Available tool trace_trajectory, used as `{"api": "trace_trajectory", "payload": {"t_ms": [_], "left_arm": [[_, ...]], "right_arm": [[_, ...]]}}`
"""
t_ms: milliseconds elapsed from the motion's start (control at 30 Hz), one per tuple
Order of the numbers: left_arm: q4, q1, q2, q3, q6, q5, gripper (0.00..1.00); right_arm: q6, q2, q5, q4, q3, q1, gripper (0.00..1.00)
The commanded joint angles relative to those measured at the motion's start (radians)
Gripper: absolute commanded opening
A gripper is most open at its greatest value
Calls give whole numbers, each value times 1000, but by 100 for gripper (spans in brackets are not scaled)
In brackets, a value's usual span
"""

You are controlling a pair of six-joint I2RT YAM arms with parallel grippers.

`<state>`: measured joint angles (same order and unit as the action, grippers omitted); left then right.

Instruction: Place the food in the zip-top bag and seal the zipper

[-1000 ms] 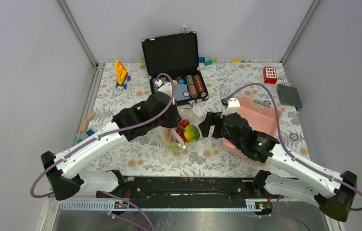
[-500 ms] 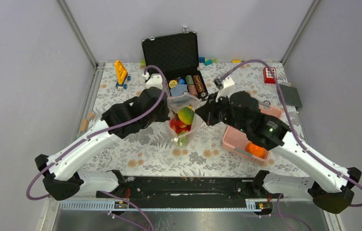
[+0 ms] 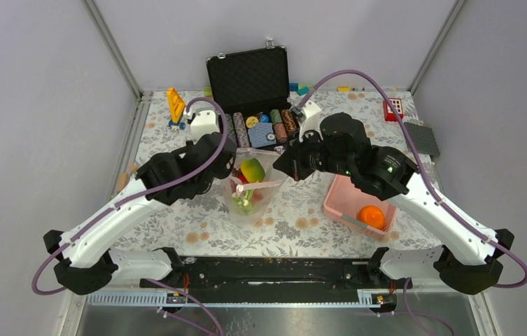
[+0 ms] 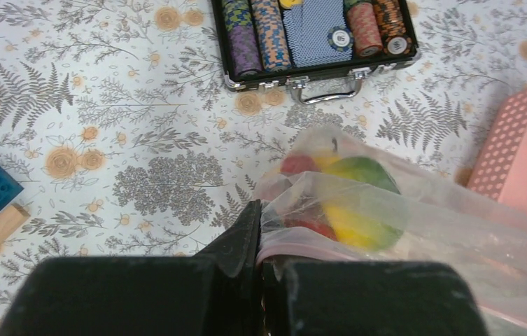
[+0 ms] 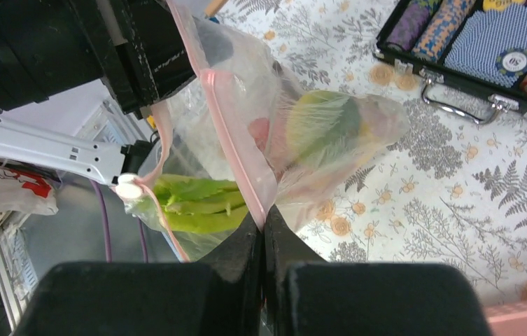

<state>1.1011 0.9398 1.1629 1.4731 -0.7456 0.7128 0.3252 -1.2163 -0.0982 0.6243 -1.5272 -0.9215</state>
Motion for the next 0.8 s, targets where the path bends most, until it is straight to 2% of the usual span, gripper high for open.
{"api": "trace_trajectory", "payload": {"t_ms": [0,100,300,467,533,567,700,733,767], "left_arm": [[48,-12,33,-8,-11,112,0],[29,-10,22,-13,2,91,0],[-64,-12,-91,-74,44,50,0],[-34,-18,-145,-64,20,107,0],[-41,-20,-152,-63,20,108,0],[-49,-21,-152,-67,23,107,0],[-117,-20,-133,-107,53,58,0],[-139,-20,-124,-117,61,39,0],[-158,-21,-113,-128,64,23,0]], "right_arm": [[-11,26,-32,14,-40,-4,0],[-6,26,-46,-18,-2,-3,0],[32,31,91,-90,132,-2,4],[57,44,0,-246,238,-2,15],[58,45,23,-262,259,-2,21],[72,51,51,-258,272,1,26],[130,154,194,-257,389,25,89],[140,189,227,-258,425,34,98],[152,221,256,-251,460,46,99]]}}
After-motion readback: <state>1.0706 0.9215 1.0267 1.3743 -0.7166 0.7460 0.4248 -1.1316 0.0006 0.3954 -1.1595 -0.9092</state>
